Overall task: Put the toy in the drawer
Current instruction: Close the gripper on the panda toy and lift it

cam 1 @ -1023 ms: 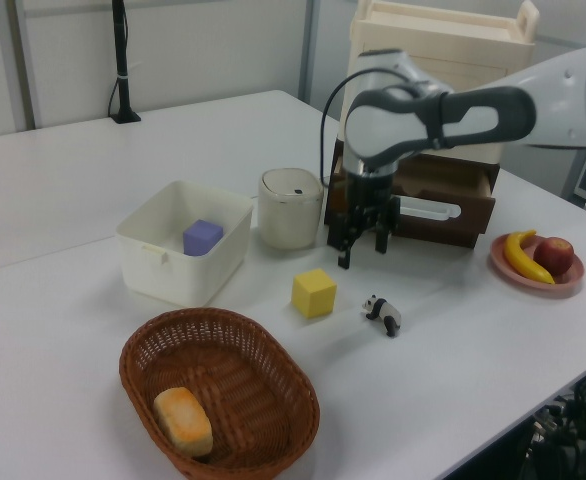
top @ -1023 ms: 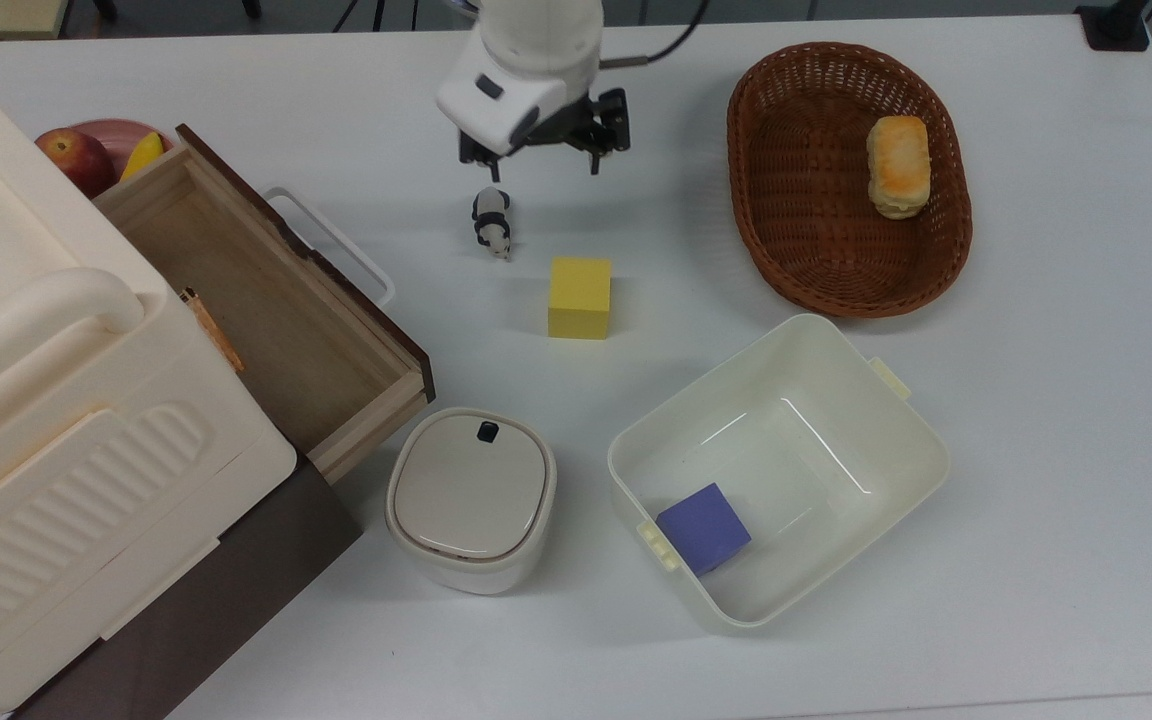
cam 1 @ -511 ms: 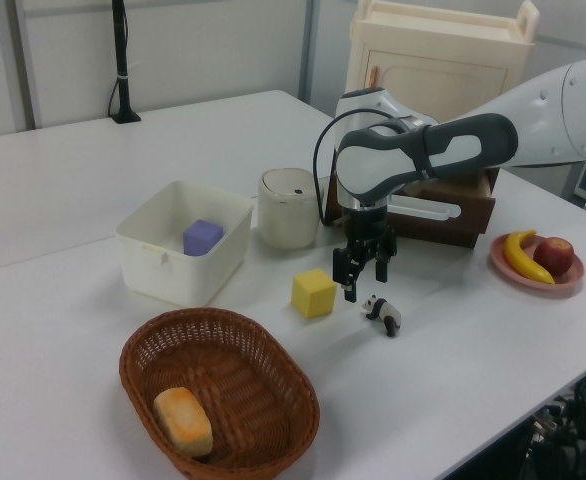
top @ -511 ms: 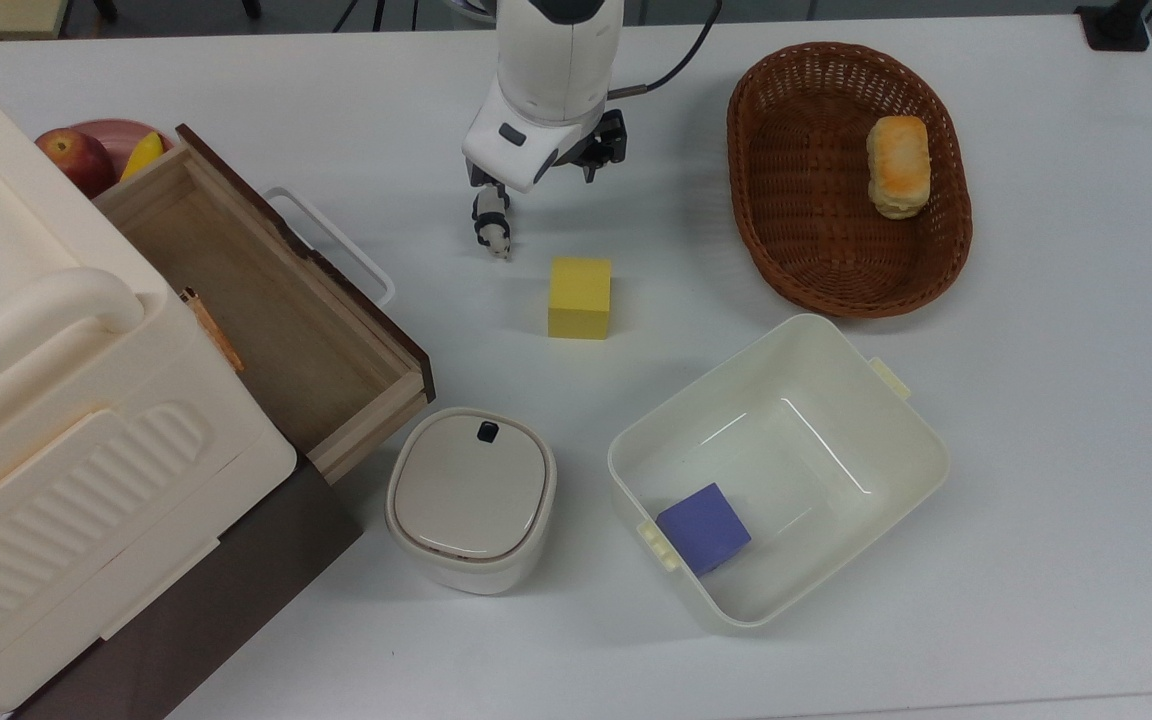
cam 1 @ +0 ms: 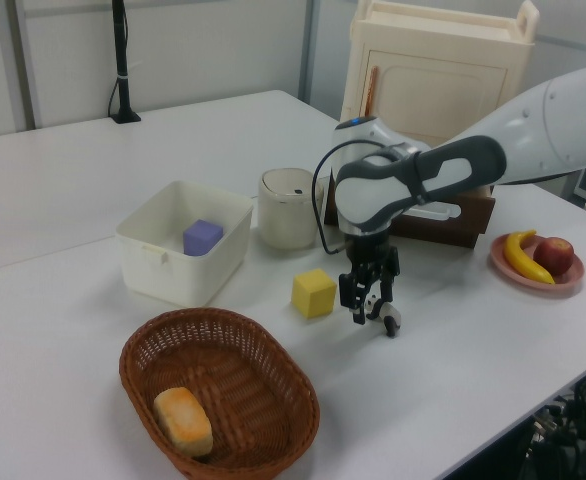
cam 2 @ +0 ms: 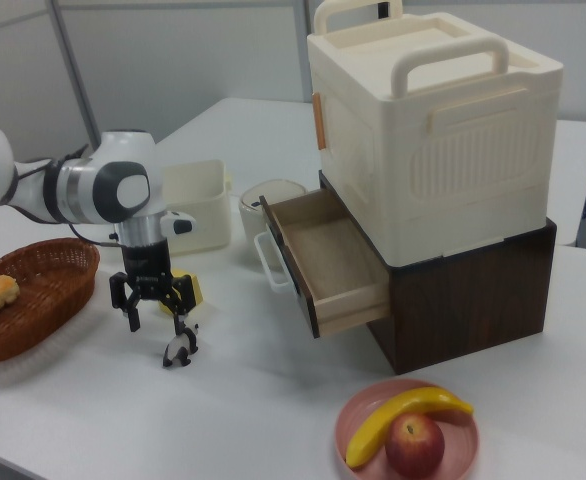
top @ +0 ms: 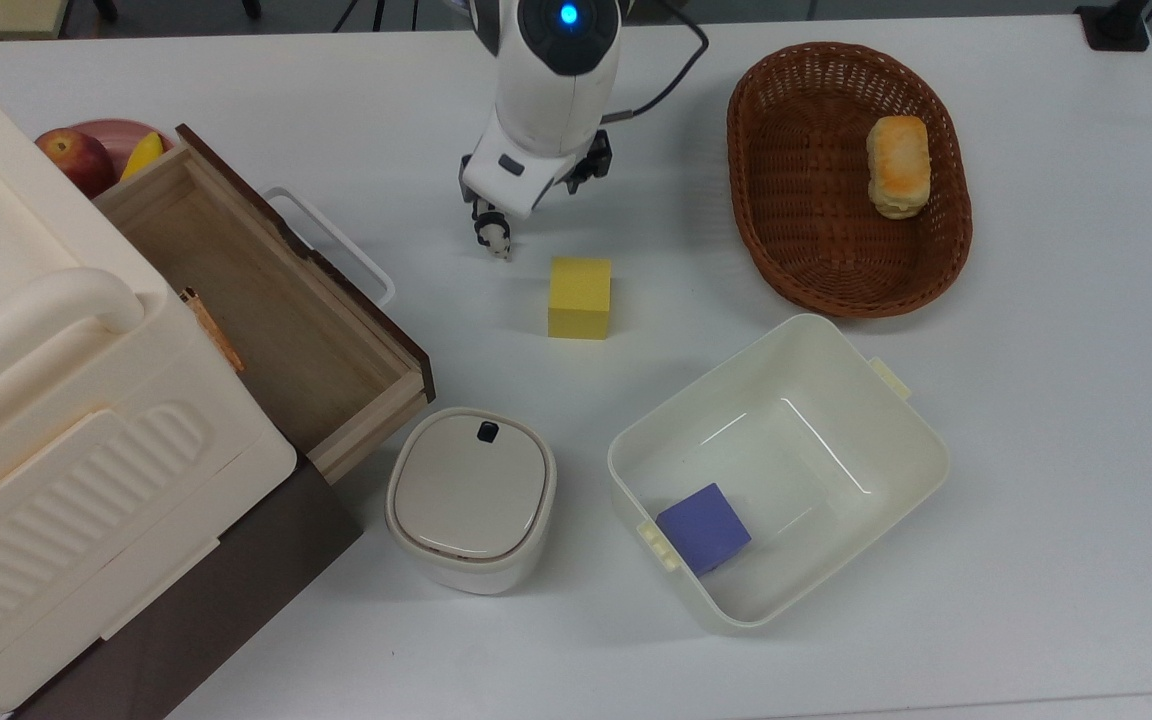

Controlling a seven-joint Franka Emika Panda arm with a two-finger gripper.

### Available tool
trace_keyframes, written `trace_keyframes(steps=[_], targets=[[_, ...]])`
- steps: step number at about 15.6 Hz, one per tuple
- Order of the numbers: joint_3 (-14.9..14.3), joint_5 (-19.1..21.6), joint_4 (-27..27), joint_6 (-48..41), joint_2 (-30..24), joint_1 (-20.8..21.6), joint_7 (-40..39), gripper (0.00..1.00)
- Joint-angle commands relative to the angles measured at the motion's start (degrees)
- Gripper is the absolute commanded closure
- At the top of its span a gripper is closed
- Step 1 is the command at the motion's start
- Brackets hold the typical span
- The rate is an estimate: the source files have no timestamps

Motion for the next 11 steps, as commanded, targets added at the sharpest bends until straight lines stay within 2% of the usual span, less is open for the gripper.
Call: trace_keyframes(steps=[1, 6, 9, 11], targets=[[-0.45, -1.3, -0.87, 3.83, 1.53, 0.21, -0.87, 0.09], [-0.45, -1.66, -0.61, 3.93, 2.06, 0.21, -0.87, 0.1], [-0.89, -1.66, 0.01, 3.14, 0.49, 0.03, -1.31, 0.09], [-0.89, -1.74, 1.84, 0.08, 0.3, -0.58, -3.14, 0.08]])
